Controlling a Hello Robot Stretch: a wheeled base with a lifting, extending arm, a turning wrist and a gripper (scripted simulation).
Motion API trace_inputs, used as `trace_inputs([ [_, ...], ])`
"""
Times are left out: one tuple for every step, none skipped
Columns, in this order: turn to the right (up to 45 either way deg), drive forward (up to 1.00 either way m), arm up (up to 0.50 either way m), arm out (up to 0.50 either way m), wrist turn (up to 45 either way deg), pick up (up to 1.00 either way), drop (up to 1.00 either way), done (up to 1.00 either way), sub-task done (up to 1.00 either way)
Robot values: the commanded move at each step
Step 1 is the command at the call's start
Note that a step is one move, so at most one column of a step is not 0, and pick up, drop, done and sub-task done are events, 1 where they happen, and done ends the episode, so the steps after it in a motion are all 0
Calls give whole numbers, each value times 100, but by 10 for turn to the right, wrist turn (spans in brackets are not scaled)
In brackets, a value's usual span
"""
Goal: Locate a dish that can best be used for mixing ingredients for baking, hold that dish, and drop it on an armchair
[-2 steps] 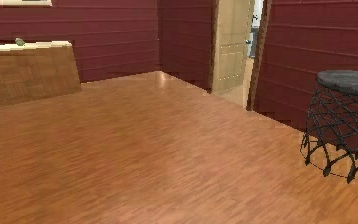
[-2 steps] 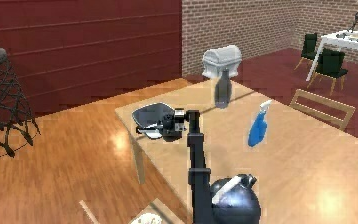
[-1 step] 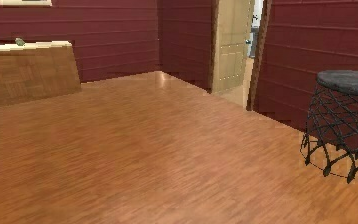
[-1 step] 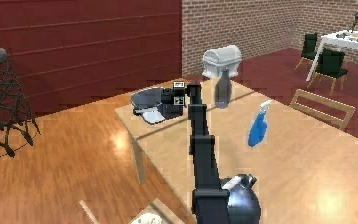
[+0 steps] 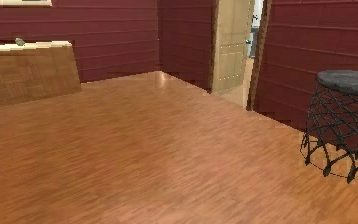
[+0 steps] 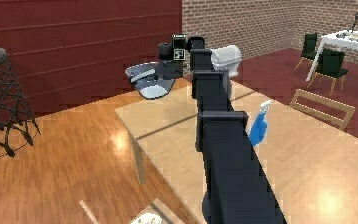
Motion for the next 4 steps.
trace_inputs([
  [0,0,0,0,-450,0,0,0,0],
  [0,0,0,0,-450,0,0,0,0],
  [0,0,0,0,-90,0,0,0,0],
  [0,0,0,-44,0,0,0,0,0],
])
